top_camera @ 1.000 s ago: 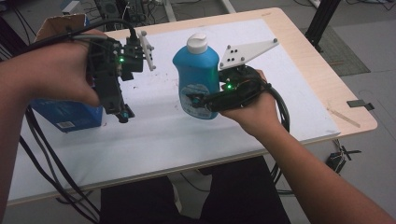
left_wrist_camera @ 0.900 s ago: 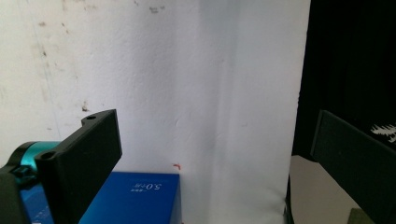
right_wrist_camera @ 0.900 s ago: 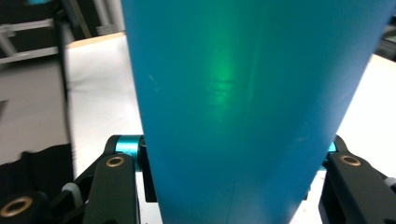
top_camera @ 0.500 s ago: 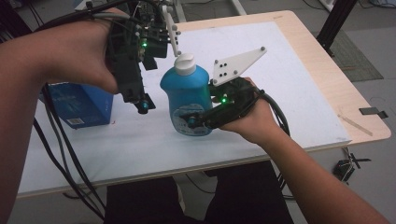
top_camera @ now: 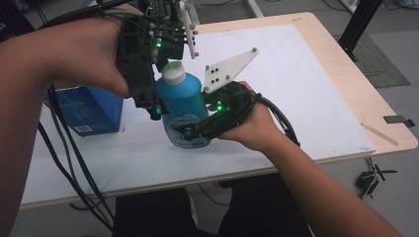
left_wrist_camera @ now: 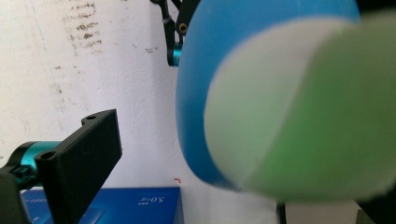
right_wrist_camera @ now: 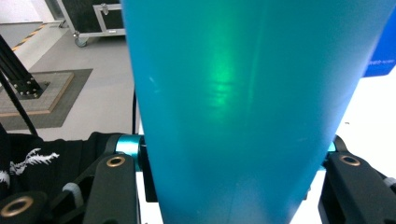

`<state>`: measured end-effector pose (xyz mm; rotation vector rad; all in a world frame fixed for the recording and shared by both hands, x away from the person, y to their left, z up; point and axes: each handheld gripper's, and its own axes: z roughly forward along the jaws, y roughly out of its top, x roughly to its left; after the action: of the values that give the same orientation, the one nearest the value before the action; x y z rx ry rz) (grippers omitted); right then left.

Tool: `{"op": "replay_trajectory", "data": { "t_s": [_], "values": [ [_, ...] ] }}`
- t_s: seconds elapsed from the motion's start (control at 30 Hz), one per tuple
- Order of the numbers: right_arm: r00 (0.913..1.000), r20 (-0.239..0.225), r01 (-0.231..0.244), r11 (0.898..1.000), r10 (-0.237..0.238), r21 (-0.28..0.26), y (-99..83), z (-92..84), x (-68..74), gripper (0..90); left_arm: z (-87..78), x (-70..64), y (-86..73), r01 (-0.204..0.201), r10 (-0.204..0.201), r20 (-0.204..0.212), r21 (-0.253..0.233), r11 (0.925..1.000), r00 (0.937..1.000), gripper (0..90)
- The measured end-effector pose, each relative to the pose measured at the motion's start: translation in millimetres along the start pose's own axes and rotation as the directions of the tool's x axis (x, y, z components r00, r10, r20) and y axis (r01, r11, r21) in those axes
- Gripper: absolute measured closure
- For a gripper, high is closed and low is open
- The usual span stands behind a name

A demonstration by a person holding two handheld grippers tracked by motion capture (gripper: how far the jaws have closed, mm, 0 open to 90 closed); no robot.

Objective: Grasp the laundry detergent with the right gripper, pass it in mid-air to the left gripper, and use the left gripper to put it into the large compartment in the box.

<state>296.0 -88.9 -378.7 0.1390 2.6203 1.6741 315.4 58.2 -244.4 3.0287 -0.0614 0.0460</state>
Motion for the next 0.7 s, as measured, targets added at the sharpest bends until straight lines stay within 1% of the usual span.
{"op": "replay_trajectory", "data": {
  "t_s": [0.07, 0.13, 0.4, 0.47, 0.6, 0.63, 0.7],
  "values": [
    [1.0000, -0.005, -0.003, 1.000, 0.003, -0.002, 1.1, 1.4, 0.0, 44.8, 0.2, -0.1, 0.2, -0.001, 0.001, -0.001, 0.004, 1.0000, 1.0000, 1.7],
    [0.9999, -0.010, 0.005, 1.000, -0.005, 0.005, 4.5, 5.0, -0.7, 44.8, 1.8, -0.5, 0.7, 0.001, -0.001, 0.001, 0.014, 0.9999, 1.0000, 1.7],
    [0.9998, -0.019, 0.004, 1.000, -0.004, -0.001, 10.3, 10.0, -4.1, 44.8, 1.8, -0.4, 0.7, 0.012, -0.012, -0.004, 0.014, 0.9998, 0.9999, 1.7],
    [0.9997, -0.025, 0.007, 1.000, -0.007, -0.005, 11.0, 11.3, -4.3, 44.8, 2.5, -0.1, 0.6, 0.027, -0.027, 0.006, 0.016, 0.9995, 0.9996, 1.7],
    [0.9993, -0.033, 0.015, 1.000, -0.015, 0.000, 10.6, 12.8, -3.6, 44.8, 2.7, 0.8, 0.4, 0.035, -0.035, 0.001, 0.029, 0.9990, 0.9994, 1.7],
    [0.9993, -0.034, 0.013, 1.000, -0.013, 0.000, 10.6, 12.8, -3.5, 44.8, 2.5, 0.5, 0.1, 0.045, -0.045, 0.001, 0.024, 0.9987, 0.9990, 2.5],
    [0.9994, -0.034, 0.013, 1.000, -0.013, 0.000, 10.7, 12.7, -3.2, 44.9, 1.5, 1.0, 0.0, 0.049, -0.049, 0.004, 0.030, 0.9983, 0.9988, 4.2]
  ]
}}
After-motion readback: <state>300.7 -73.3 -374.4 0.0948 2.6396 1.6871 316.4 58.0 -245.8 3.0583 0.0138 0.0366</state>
